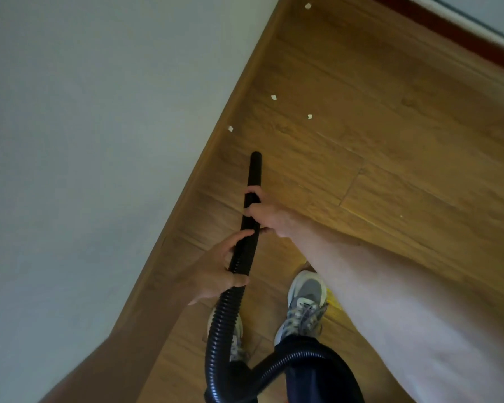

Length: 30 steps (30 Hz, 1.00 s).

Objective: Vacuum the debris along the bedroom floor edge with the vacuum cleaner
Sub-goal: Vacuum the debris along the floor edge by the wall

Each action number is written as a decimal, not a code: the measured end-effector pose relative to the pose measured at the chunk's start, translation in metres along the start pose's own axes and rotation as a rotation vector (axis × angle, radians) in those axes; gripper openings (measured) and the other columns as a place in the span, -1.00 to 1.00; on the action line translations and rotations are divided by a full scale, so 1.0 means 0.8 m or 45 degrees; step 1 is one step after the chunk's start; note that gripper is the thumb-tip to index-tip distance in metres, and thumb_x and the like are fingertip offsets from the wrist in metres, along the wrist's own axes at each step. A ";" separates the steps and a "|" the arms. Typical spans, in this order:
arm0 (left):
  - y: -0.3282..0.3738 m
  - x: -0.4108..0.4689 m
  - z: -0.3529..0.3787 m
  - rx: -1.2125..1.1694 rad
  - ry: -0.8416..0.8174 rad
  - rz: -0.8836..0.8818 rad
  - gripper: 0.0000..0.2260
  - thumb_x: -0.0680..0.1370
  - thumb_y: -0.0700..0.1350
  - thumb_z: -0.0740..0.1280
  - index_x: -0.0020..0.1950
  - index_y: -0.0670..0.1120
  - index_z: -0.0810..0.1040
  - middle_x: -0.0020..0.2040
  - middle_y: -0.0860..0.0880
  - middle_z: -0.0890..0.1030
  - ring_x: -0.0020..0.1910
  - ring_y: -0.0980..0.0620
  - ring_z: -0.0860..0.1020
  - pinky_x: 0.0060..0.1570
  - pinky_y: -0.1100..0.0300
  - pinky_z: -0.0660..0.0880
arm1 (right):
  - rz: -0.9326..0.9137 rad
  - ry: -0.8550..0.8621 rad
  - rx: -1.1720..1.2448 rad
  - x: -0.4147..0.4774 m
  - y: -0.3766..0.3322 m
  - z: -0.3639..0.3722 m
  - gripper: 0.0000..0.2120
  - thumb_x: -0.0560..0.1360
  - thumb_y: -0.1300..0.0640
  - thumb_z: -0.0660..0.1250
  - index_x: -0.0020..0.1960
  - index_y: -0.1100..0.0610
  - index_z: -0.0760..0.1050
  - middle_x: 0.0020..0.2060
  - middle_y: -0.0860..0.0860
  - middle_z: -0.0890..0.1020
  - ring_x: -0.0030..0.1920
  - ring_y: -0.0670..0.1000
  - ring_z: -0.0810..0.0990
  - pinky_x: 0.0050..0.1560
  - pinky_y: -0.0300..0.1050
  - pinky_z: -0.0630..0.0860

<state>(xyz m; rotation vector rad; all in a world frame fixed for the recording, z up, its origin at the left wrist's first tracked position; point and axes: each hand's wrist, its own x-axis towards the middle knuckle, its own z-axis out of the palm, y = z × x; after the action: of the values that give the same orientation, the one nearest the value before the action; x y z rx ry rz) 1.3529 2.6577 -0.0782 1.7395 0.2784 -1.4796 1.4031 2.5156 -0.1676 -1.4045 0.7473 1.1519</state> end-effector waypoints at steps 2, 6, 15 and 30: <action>0.010 0.003 -0.003 0.059 0.068 0.054 -0.25 0.48 -0.33 0.44 0.55 0.09 0.19 0.40 0.02 0.38 0.26 0.05 0.45 0.27 0.16 0.40 | -0.026 -0.001 -0.045 0.003 -0.012 -0.004 -0.47 0.58 0.31 0.17 0.43 -0.15 0.28 0.07 0.07 0.48 -0.09 0.02 0.53 -0.05 -0.01 0.62; 0.019 0.014 -0.009 0.005 0.084 0.093 -0.26 0.48 -0.35 0.43 0.54 0.07 0.20 0.24 0.13 0.34 0.17 0.18 0.36 0.21 0.25 0.39 | -0.062 -0.014 -0.128 0.011 -0.033 -0.007 -0.45 0.56 0.33 0.16 0.42 -0.15 0.28 -0.02 0.03 0.47 -0.11 0.00 0.51 0.03 0.03 0.59; 0.010 0.032 -0.020 -0.341 0.078 0.022 -0.25 0.47 -0.28 0.47 0.45 0.32 0.26 0.22 0.08 0.41 0.12 -0.01 0.53 -0.31 0.21 0.59 | -0.051 -0.032 -0.215 0.023 -0.057 -0.007 -0.45 0.55 0.32 0.14 0.43 -0.15 0.28 -0.02 0.02 0.48 -0.05 0.02 0.50 0.08 0.02 0.58; 0.019 0.033 -0.057 -0.343 0.081 -0.010 -0.24 0.47 -0.31 0.46 0.47 0.29 0.24 0.22 0.04 0.40 0.12 0.07 0.50 -0.24 0.07 0.66 | -0.061 -0.052 -0.300 0.050 -0.087 0.009 -0.46 0.52 0.29 0.20 0.40 -0.17 0.32 0.21 0.08 0.43 0.07 0.09 0.52 0.12 0.09 0.60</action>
<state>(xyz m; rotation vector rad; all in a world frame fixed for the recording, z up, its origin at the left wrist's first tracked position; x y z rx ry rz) 1.4026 2.6711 -0.0963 1.5710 0.4949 -1.3260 1.4782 2.5419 -0.1797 -1.5800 0.5590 1.2581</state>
